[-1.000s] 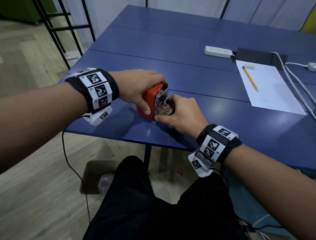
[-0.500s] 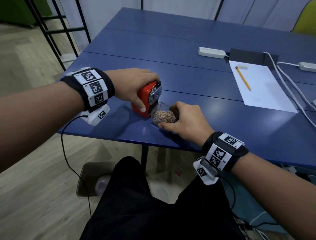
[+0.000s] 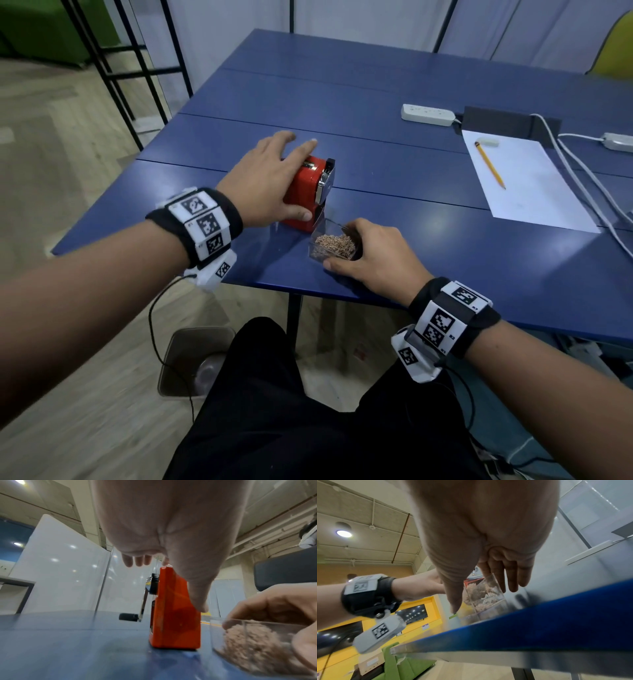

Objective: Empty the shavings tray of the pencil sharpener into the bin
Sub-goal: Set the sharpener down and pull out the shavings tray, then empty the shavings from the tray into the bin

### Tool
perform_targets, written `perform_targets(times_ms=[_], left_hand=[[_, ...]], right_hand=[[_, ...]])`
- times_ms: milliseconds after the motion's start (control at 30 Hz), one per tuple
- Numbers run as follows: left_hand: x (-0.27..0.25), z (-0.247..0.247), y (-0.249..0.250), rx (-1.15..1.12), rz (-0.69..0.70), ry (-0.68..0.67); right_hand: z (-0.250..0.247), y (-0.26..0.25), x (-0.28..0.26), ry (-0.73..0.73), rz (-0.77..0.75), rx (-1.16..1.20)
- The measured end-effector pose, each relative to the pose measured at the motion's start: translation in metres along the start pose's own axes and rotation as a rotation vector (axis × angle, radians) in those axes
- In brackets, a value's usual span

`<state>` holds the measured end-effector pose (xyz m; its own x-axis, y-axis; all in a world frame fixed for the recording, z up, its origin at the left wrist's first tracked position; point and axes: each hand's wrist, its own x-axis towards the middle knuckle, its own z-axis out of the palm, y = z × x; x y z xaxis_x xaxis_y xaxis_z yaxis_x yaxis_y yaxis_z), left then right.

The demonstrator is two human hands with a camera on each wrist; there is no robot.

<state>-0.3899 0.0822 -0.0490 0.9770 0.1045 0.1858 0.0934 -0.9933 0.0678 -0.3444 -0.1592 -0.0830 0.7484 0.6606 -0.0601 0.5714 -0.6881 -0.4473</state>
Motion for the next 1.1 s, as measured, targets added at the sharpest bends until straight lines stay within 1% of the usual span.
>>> perform_targets(times_ms=[100, 167, 233, 300, 433, 500, 633, 733, 1000, 1100], left_hand=[[-0.029, 0.003, 0.005, -0.006, -0.108, 0.132], [-0.049, 0.006, 0.005, -0.050, -0.153, 0.168], [-0.066, 0.012, 0.005, -0.097, -0.175, 0.137], [-0.080, 0.018, 0.004, -0.128, -0.182, 0.067], [-0.102, 0.030, 0.004, -0.219, -0.159, -0.072], [-0.113, 0.035, 0.005, -0.252, -0.145, -0.101], [-0.134, 0.040, 0.005, -0.335, -0.190, -0.066], [-0.147, 0.040, 0.003, -0.383, -0.232, -0.037], [-0.190, 0.034, -0.021, -0.499, -0.218, -0.001], [-0.207, 0.034, -0.035, -0.597, -0.233, 0.035]], right_hand=[[0.000, 0.003, -0.002, -0.019, -0.005, 0.012], [0.001, 0.006, -0.005, -0.031, 0.004, 0.010], [0.002, 0.010, -0.008, -0.035, 0.023, 0.006], [0.002, 0.014, -0.012, -0.027, 0.032, 0.000], [0.006, 0.015, -0.017, 0.010, 0.029, 0.013], [0.009, 0.014, -0.020, 0.024, 0.022, 0.022], [0.016, 0.001, -0.026, 0.013, -0.024, 0.032], [0.024, -0.017, -0.028, -0.009, -0.092, 0.030], [0.050, -0.073, -0.029, -0.066, -0.273, 0.006], [0.060, -0.091, -0.030, -0.098, -0.311, 0.036]])
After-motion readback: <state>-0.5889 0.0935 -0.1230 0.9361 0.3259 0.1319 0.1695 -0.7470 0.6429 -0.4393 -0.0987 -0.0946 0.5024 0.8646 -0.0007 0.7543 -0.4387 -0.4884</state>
